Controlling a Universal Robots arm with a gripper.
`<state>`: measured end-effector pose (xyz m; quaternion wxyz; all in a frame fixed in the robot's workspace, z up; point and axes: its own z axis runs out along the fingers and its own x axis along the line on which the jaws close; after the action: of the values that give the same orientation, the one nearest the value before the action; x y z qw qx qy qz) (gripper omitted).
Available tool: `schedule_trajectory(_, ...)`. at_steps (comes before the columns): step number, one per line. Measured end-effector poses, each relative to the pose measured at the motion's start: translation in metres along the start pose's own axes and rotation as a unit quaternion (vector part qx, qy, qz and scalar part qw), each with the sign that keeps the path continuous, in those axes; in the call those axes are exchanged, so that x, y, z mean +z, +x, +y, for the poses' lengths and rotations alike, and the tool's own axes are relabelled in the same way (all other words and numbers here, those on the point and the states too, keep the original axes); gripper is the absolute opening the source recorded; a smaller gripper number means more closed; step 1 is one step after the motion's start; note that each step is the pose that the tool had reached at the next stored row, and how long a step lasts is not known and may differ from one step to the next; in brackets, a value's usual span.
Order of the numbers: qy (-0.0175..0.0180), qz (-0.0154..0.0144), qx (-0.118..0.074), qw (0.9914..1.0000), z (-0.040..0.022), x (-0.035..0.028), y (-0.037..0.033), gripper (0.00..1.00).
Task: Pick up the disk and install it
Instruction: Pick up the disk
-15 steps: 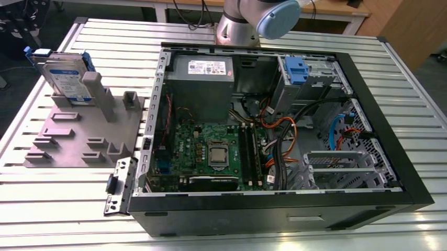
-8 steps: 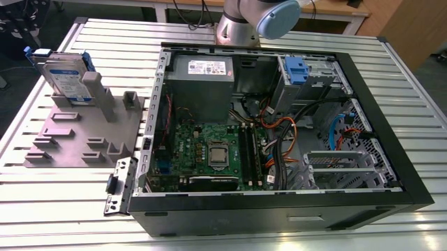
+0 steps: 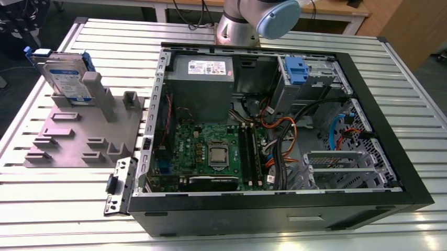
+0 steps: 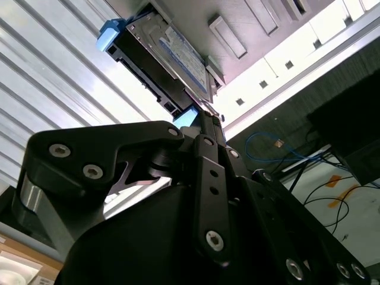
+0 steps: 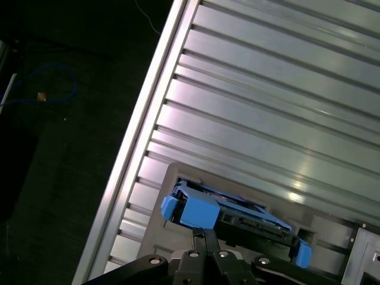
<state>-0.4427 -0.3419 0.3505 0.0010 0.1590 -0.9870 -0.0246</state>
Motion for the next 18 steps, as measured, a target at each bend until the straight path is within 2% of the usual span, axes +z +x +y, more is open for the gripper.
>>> schedule_trajectory(9, -0.0001, 0.0008, -0.017, 0.99986, 0.0000, 0.0000, 0.0000, 0.11)
schedule_trajectory(18, -0.0003, 0.0021, -0.043, 0.99909, 0.0000, 0.0000, 0.0000, 0.11)
